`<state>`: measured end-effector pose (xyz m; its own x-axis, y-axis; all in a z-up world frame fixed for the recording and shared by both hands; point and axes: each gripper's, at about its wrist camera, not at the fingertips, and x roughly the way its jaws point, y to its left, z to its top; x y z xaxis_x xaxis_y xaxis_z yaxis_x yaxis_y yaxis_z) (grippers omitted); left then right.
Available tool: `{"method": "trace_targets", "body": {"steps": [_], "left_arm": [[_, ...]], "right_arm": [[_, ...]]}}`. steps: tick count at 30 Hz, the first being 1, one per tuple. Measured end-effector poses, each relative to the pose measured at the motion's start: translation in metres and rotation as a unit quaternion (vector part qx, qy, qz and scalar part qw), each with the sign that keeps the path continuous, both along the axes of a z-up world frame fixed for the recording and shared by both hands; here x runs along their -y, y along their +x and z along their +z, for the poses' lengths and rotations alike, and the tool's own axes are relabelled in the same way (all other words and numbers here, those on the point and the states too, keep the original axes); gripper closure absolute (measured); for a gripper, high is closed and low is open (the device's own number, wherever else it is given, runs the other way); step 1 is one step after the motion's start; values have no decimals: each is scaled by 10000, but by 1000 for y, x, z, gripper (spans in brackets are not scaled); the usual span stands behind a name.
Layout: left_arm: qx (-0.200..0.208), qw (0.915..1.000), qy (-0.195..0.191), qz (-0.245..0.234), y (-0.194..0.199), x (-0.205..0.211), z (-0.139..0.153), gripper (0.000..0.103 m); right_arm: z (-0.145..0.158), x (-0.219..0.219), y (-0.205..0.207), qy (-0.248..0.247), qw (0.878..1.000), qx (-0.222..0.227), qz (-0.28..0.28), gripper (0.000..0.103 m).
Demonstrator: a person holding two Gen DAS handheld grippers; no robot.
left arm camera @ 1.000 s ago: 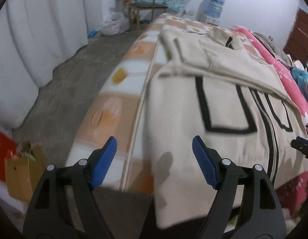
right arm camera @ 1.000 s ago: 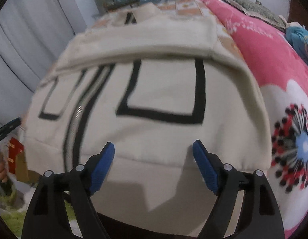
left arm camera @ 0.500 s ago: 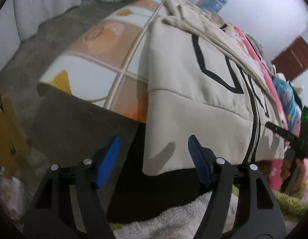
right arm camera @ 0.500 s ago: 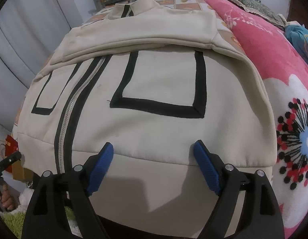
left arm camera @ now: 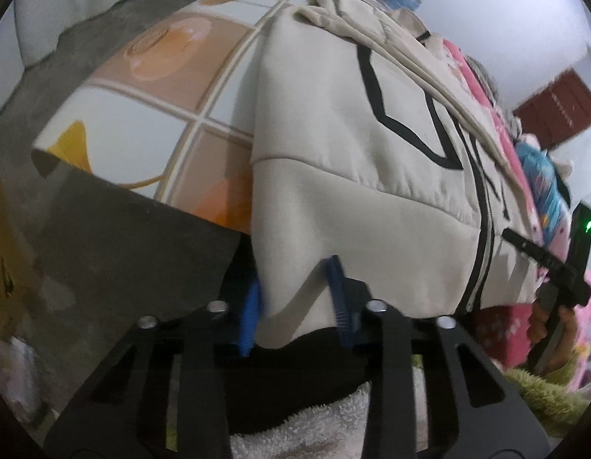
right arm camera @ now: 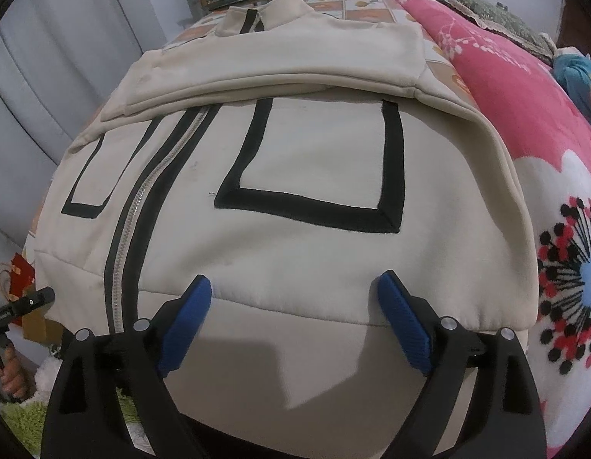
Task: Fold large clothes
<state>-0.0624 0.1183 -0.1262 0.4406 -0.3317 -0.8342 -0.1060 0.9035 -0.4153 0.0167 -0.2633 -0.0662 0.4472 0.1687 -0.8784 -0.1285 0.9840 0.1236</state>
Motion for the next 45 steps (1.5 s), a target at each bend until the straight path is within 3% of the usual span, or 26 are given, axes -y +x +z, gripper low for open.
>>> {"method": "trace_targets", "body": {"steps": [5, 12, 17, 24, 30, 33, 35, 37, 45], "left_arm": [[162, 9949, 953, -297, -3, 23, 18, 90], [380, 9782, 1946, -614, -11, 49, 39, 93], [348, 9741, 2115, -720, -9, 50, 41, 94], [313, 9721, 2187, -787, -10, 51, 41, 94], [317, 9687, 2326, -806, -10, 57, 42, 94], [333, 9679, 2360, -804, -11, 59, 43, 94], [355, 9675, 2371, -804, -12, 60, 44, 94], [414, 9675, 2359, -812, -14, 61, 47, 94], [536, 9642, 2444, -883, -15, 70, 58, 94]], "right_arm": [[4, 7, -3, 251, 9996, -12, -88, 17], [39, 46, -44, 503, 9976, 177, -437, 17], [43, 76, -80, 575, 9948, -21, -841, 22], [25, 102, -103, 718, 9880, -293, -1339, 35], [1, 126, -106, 1281, 9747, -422, -1782, 57], [-6, 133, -106, 1537, 9702, -463, -1813, 75], [-6, 132, -109, 1694, 9692, -447, -1729, 90], [1, 126, -111, 1543, 9748, -348, -1576, 94], [19, 118, -109, 1348, 9807, -109, -1411, 96]]}}
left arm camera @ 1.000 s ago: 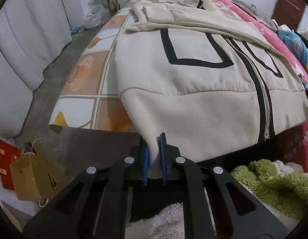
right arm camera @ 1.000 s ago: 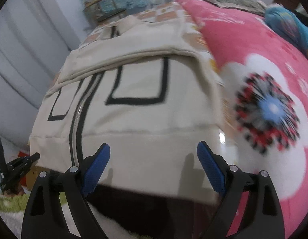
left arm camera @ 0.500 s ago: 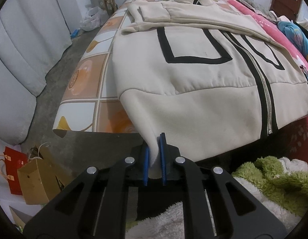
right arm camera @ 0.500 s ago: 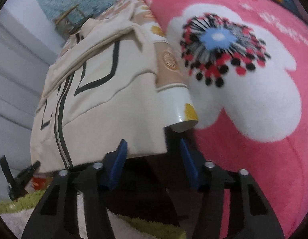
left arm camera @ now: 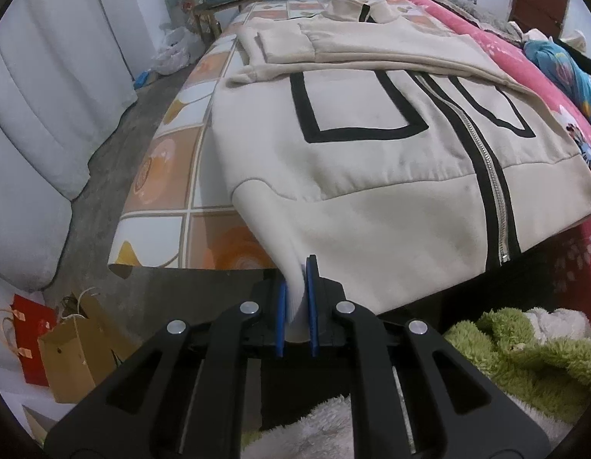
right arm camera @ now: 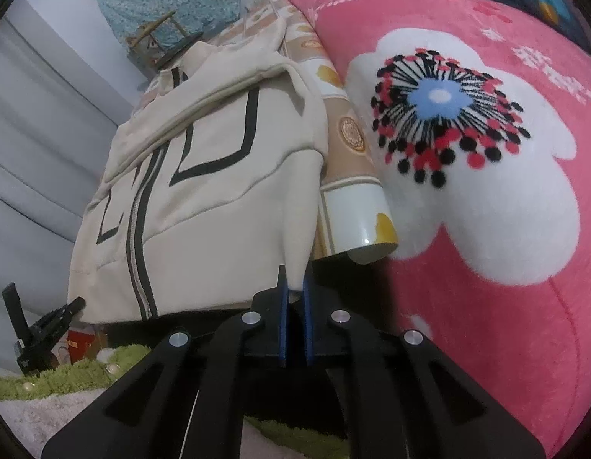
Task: Fold large clothes
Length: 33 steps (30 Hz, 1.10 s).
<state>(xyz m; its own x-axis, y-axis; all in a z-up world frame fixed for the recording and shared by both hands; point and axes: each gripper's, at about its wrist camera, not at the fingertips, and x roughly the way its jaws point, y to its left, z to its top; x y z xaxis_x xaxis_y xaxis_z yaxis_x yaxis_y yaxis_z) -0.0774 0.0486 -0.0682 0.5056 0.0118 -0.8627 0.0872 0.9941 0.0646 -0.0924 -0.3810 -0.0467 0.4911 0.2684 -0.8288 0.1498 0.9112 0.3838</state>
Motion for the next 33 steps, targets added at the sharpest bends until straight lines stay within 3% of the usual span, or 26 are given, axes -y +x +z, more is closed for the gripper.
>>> {"method": "trace_targets", "body": {"steps": [7, 33], "left_arm": [[52, 9996, 263, 0, -2, 8, 5, 94], [36, 9994, 335, 41, -3, 9, 5, 94]], "right_arm": [[2, -3, 0, -119, 9999, 1, -41, 96], [20, -16, 12, -241, 9992, 315, 72, 97]]}}
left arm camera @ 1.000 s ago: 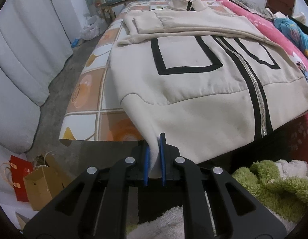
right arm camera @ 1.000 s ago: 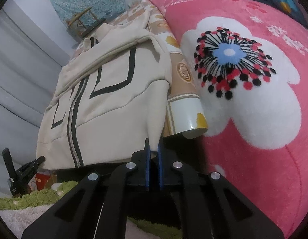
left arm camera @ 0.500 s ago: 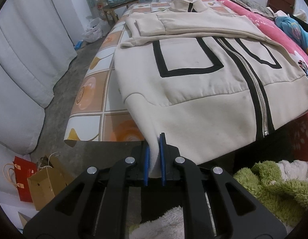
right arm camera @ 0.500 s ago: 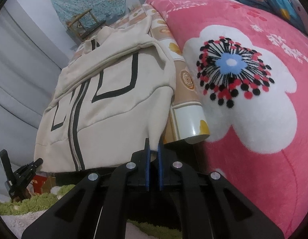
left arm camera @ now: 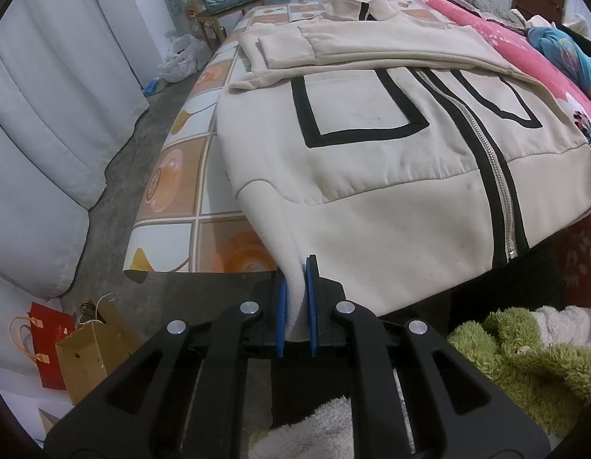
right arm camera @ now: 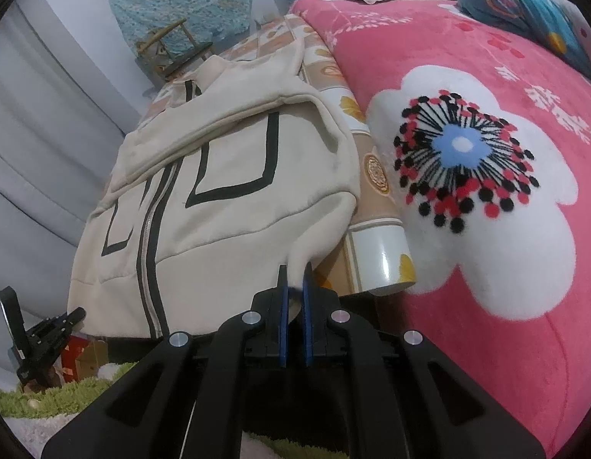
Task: Fold large clothes
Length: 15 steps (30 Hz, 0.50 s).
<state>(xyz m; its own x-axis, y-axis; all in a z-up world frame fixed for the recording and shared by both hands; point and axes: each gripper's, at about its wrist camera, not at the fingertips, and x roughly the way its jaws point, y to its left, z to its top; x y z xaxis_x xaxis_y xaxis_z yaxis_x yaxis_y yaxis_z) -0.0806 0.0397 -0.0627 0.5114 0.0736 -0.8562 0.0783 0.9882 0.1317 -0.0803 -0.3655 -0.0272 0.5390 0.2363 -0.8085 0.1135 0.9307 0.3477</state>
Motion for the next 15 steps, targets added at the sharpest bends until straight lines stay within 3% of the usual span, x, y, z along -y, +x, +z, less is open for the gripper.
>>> {"method": "trace_targets", "body": {"steps": [8, 15], "left_arm": [[-45, 10000, -8, 32, 2, 0, -2, 94], [-21, 9991, -415, 1, 7, -5, -3, 94]], "right_arm": [[-1, -1, 4, -23, 10000, 6, 30, 97], [-1, -8, 15, -64, 9999, 61, 59, 97]]}}
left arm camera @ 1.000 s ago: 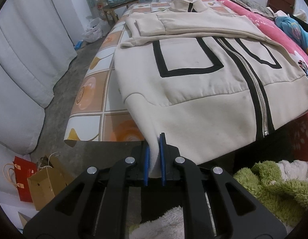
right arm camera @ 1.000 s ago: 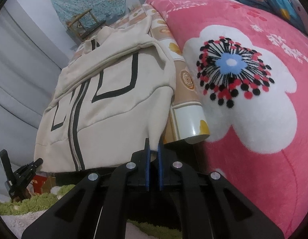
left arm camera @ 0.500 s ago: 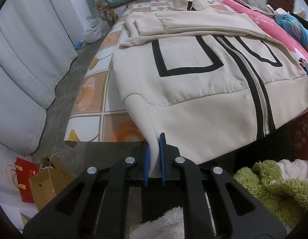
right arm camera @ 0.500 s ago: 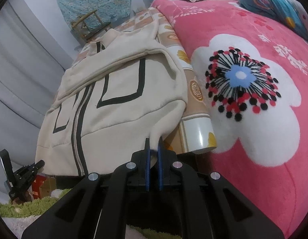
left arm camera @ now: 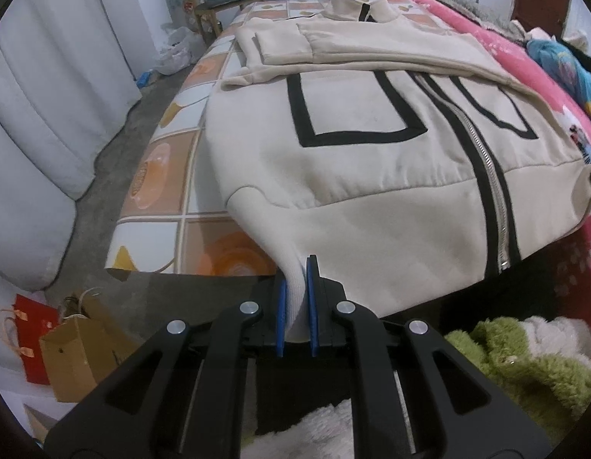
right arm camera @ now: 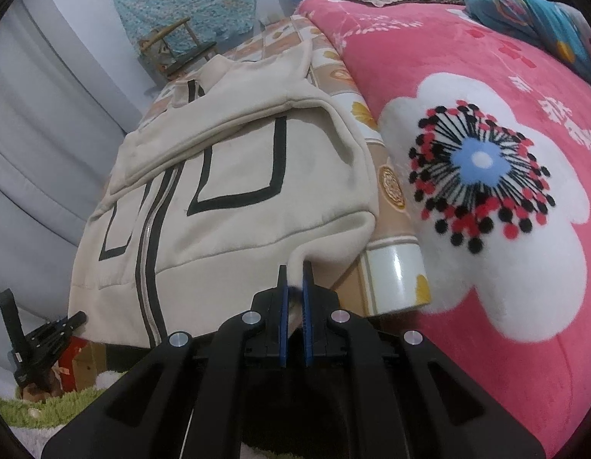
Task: Fold large clothes
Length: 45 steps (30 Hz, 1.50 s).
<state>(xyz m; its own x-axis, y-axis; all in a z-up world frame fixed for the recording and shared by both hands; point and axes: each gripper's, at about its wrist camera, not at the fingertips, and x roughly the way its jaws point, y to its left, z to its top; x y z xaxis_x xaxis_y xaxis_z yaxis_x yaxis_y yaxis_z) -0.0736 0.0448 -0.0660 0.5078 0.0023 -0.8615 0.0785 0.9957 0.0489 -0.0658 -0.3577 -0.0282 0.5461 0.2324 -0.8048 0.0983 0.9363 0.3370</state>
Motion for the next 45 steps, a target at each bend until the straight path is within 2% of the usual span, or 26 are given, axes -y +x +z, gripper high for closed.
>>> {"method": "trace_targets", "body": {"steps": [4, 8, 11, 13, 16, 22, 27, 31, 33, 36, 37, 38, 40, 41, 42, 44, 45], "left_arm": [[184, 9993, -283, -168, 5, 1, 9, 95], [270, 9954, -909, -120, 21, -7, 21, 96], [266, 9883, -1498, 48, 38, -22, 29, 96], [250, 9802, -1954, 181, 53, -33, 33, 96], [235, 9695, -2408, 390, 73, -43, 32, 96], [311, 9539, -2885, 770, 107, -61, 30, 96], [332, 9528, -2863, 956, 131, -70, 24, 96], [302, 9522, -2779, 1229, 151, -78, 8, 96], [270, 9502, -2783, 1374, 155, -81, -1, 93], [223, 9508, -2728, 1452, 158, -82, -9, 90], [232, 9506, -2733, 1454, 158, -82, -10, 89], [293, 9517, -2682, 1467, 156, -82, -7, 84], [518, 9564, -2452, 1503, 150, -84, 1, 77], [575, 9575, -2360, 1554, 149, -86, 4, 69], [646, 9589, -2221, 1642, 146, -89, 8, 66], [782, 9610, -2042, 1693, 139, -93, 15, 66], [853, 9626, -1927, 1703, 135, -94, 19, 66]], "right_arm": [[0, -2, 6, 26, 10000, 48, -12, 97], [5, -2, 17, 70, 9998, 181, -35, 97], [10, -3, 26, 95, 9996, 272, -23, 97], [13, -4, 35, 115, 9994, 332, -11, 97], [17, -6, 49, 149, 9990, 419, 18, 97], [27, -9, 82, 196, 9977, 645, 6, 97], [25, -8, 112, 187, 9970, 750, -96, 97], [13, -5, 134, 17, 9967, 748, -301, 97], [1, -2, 145, -77, 9971, 640, -411, 97], [-14, 5, 149, 99, 9975, 401, -579, 93], [-16, 7, 148, 183, 9974, 372, -581, 89], [-15, 9, 144, 196, 9974, 391, -577, 80], [-11, 10, 136, 131, 9970, 498, -577, 69], [-7, 11, 130, 72, 9968, 565, -566, 65], [-4, 12, 127, 21, 9966, 600, -571, 63], [4, 14, 116, -221, 9953, 668, -667, 53], [7, 15, 112, -297, 9947, 693, -697, 53]]}}
